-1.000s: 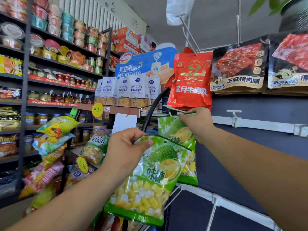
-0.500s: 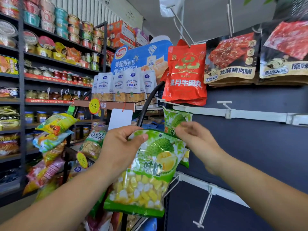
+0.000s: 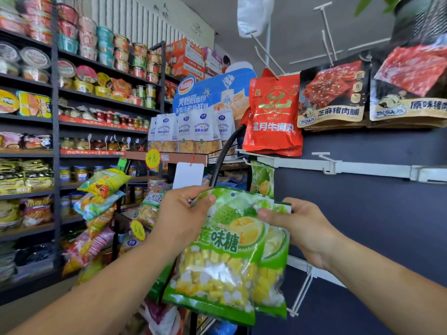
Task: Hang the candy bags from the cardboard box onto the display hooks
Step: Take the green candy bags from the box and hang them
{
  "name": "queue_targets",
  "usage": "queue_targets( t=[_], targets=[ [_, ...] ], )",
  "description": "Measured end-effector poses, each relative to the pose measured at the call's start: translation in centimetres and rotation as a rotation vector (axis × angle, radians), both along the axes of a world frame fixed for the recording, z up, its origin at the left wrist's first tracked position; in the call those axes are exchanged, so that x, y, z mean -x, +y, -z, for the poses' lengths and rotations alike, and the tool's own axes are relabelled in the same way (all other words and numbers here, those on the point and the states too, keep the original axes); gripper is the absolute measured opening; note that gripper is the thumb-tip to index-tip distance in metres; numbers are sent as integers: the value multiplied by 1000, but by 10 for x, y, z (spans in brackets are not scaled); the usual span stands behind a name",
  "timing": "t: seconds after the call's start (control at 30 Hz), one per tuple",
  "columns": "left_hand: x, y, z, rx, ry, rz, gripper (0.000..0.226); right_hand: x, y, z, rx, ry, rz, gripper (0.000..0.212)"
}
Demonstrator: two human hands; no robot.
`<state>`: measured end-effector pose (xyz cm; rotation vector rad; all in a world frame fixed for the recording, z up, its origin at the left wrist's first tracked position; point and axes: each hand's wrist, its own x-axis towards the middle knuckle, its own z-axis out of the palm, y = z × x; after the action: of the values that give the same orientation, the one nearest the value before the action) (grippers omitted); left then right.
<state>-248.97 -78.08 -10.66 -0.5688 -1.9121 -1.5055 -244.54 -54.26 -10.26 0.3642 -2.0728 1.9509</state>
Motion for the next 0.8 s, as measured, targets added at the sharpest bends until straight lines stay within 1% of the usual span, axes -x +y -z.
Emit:
queue_targets(
  t=[0.03, 0.07, 0.13, 0.17, 0.2, 0.3, 0.4, 0.5, 0.6, 0.73, 0.8],
  targets=[
    [-2, -4, -1, 4, 5, -22, 23, 0, -1, -3, -1, 8, 24, 42],
    [-2, -10, -2, -1, 11, -38, 22, 1, 0, -5, 4, 23, 56, 39],
    [-3, -21, -3, 3, 17, -57, 18, 5, 3, -11, 3, 57, 142, 20],
    [-2, -26, -2, 37, 26, -54, 17, 8, 5, -14, -3, 72, 185, 11],
    [-3, -28, -1, 85, 29, -43, 17, 13, 6, -17, -27, 95, 218, 10],
    [0, -25, 4, 216, 49, -50, 15, 24, 1, -27, -103, 148, 317, 11],
    [5, -19, 5, 193, 82, -78, 17, 42, -4, -36, -137, 185, 385, 6],
    [10, -16, -1, 158, 74, -106, 19, 60, -11, -47, -200, 226, 443, 16],
    [16, -14, -2, 164, 76, -86, 16, 74, -16, -61, -164, 244, 442, 4],
    [19, -10, -2, 117, 74, -34, 22, 92, -19, -74, -96, 270, 466, 13],
    [22, -7, -2, 106, 71, -30, 20, 99, -21, -76, -84, 274, 462, 19]
  ],
)
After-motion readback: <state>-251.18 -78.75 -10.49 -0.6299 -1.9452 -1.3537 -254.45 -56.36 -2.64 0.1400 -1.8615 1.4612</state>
